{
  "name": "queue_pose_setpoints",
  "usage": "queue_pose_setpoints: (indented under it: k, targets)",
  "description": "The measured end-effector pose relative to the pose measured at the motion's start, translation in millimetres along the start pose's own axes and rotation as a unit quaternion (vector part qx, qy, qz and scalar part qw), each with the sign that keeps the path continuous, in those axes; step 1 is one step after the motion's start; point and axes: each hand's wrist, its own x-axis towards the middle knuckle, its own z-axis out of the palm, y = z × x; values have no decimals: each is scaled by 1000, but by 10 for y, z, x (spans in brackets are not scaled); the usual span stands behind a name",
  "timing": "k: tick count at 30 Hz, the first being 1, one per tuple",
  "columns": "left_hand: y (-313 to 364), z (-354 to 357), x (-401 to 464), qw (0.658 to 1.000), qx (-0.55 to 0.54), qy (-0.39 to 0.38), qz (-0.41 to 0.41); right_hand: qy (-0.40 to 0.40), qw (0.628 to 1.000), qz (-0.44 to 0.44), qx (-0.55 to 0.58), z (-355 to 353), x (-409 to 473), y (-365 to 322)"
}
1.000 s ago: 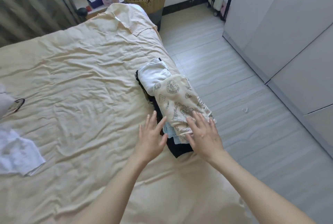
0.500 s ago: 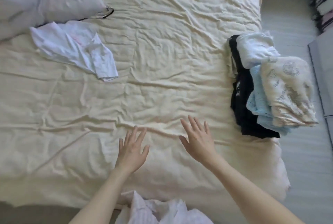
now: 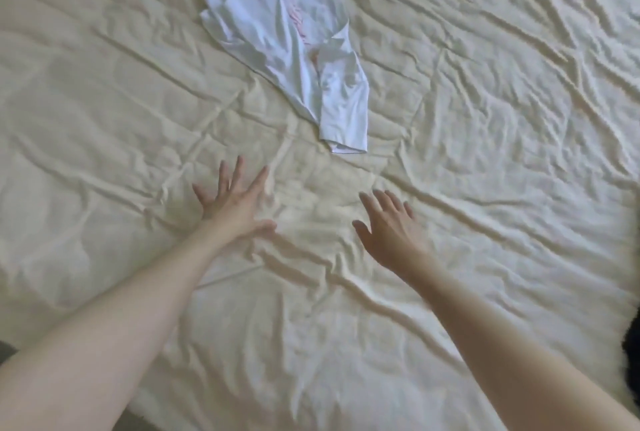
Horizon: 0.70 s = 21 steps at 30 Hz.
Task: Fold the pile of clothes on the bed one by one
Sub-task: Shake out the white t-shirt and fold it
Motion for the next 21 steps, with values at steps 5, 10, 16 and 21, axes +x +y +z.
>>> queue_pose_setpoints:
  k: [5,10,16,21]
  targets:
    - [-79,417,408,999,32,3,-25,57,998,-15,-3,-124,969,-169]
    - [-97,559,529,998,37,37,-32,98,995,9,14,-256,1847,-328]
    - [-81,515,489,998,41,29,-28,143,989,-23,9,-82,2120,-348]
    - [-97,478,505,999,20,12,-22,206,969,-54,125,-144,1659,-280]
